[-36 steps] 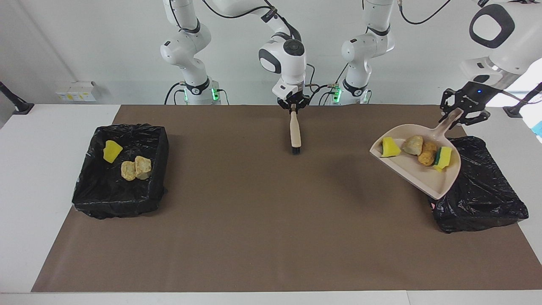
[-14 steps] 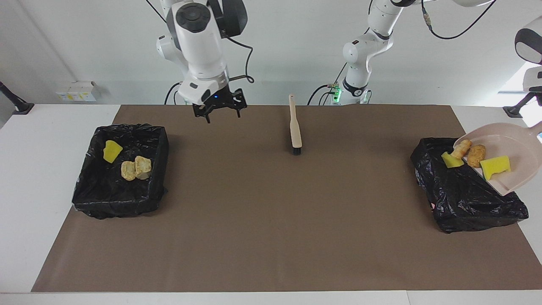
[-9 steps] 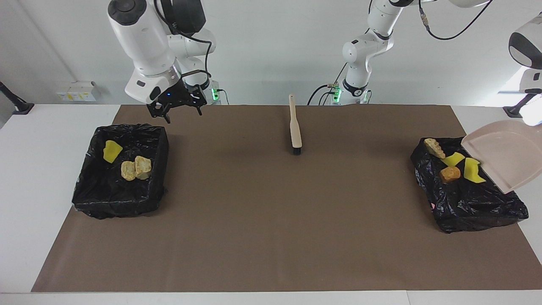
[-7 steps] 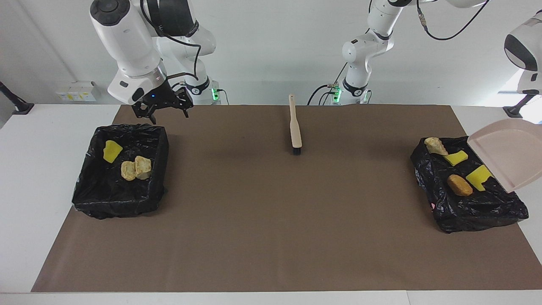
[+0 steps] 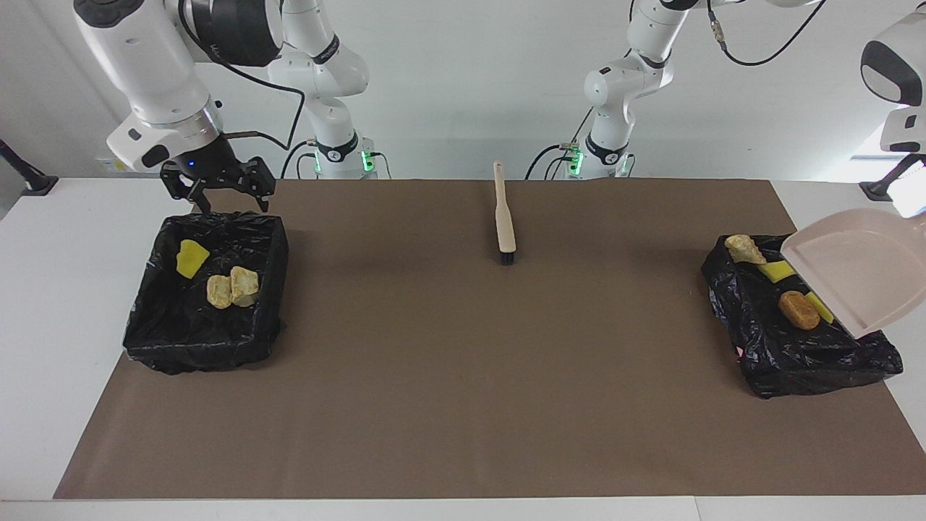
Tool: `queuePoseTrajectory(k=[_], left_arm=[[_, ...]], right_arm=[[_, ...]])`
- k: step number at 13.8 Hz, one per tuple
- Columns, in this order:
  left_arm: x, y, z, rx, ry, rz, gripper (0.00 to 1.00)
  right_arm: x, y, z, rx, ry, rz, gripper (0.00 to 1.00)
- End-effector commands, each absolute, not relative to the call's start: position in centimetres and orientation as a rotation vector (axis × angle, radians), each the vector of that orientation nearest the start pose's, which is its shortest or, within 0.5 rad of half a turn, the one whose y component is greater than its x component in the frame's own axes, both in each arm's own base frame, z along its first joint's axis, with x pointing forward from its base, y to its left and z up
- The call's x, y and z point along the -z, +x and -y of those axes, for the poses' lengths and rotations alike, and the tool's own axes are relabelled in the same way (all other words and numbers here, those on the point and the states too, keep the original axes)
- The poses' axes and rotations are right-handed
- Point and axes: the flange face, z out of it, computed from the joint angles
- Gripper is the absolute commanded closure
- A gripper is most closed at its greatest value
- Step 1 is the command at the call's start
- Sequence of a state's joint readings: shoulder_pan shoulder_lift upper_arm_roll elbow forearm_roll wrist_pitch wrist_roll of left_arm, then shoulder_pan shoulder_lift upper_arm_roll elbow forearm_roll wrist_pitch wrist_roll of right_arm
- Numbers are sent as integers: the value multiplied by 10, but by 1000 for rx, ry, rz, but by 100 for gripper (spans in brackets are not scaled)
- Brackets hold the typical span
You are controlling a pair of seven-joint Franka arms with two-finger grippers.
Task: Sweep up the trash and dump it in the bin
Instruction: 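Return the dustpan to the table center with the left gripper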
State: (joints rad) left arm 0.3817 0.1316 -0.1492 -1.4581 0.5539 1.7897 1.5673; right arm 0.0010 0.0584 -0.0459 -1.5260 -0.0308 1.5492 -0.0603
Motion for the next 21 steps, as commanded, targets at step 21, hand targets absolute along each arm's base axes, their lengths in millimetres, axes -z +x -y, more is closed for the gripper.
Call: queuePoseTrajectory(k=[21], left_arm=[[-504, 496, 282, 31, -3237, -566, 100]], right_arm=[[-612, 542, 27, -10, -3161, -74, 0]])
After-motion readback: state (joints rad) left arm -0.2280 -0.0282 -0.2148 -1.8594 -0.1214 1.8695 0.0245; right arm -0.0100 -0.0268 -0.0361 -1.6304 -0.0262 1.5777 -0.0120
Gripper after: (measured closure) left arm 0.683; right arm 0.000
